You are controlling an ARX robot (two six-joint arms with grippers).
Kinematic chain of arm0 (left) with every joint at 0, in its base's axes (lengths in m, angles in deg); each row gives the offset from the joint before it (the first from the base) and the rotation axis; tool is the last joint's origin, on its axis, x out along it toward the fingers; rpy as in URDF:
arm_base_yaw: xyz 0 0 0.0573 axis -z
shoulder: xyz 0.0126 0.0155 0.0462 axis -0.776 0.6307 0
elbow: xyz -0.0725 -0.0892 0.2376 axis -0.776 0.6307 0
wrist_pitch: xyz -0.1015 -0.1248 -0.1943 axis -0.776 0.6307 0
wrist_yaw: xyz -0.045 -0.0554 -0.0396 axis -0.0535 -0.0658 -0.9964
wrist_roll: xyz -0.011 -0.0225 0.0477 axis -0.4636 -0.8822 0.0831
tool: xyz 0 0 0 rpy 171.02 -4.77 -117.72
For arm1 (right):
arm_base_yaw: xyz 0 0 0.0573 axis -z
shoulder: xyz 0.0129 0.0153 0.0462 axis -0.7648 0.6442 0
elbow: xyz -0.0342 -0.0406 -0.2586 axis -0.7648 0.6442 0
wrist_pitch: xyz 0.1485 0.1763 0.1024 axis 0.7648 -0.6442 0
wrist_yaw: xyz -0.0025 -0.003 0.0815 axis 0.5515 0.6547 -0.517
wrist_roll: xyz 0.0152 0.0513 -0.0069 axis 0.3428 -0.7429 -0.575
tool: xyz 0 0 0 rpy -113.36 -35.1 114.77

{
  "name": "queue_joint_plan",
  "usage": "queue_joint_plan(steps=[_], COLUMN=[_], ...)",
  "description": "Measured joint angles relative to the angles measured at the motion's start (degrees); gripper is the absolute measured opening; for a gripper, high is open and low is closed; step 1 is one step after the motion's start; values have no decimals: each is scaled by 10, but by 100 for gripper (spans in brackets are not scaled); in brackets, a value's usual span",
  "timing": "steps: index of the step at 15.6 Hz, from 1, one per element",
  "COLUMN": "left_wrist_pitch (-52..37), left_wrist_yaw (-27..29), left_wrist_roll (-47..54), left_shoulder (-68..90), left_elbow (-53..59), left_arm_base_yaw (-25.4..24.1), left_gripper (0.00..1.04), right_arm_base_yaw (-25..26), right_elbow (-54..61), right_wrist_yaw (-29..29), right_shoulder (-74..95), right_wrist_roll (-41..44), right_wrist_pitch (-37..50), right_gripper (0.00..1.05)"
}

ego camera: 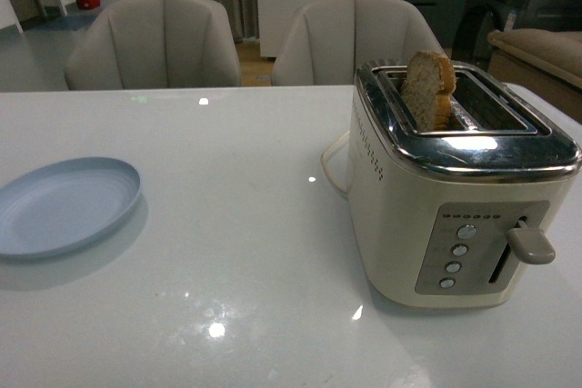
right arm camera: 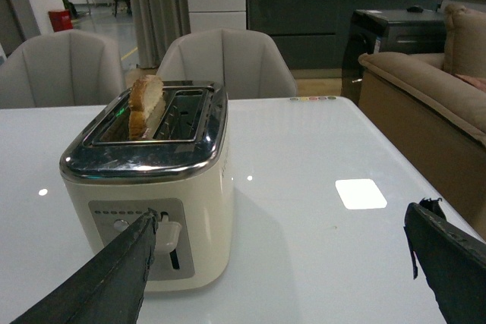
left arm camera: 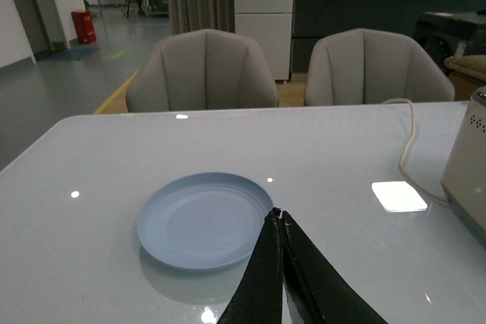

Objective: Left arm holds plate, right arm toasts bread

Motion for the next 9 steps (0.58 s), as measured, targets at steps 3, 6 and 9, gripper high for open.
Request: queue_joint_plan(steps=[3,6,9], left_wrist_pitch=[49,82,111], left_wrist_yaw=[0,0,0], left_wrist_roll=[0,0,0], left_shoulder=[-46,-82,-113], left_elbow=[0,0,0], left_arm_base_yaw=[0,0,0], left_gripper=[2,2,2], right_arm_base_yaw=[0,0,0], right_elbow=[0,0,0], right_wrist_yaw=[0,0,0], right_shoulder=[0,0,0], right_wrist_roll=[0,0,0], right_wrist_pitch=[0,0,0], right_gripper=[98,98,98])
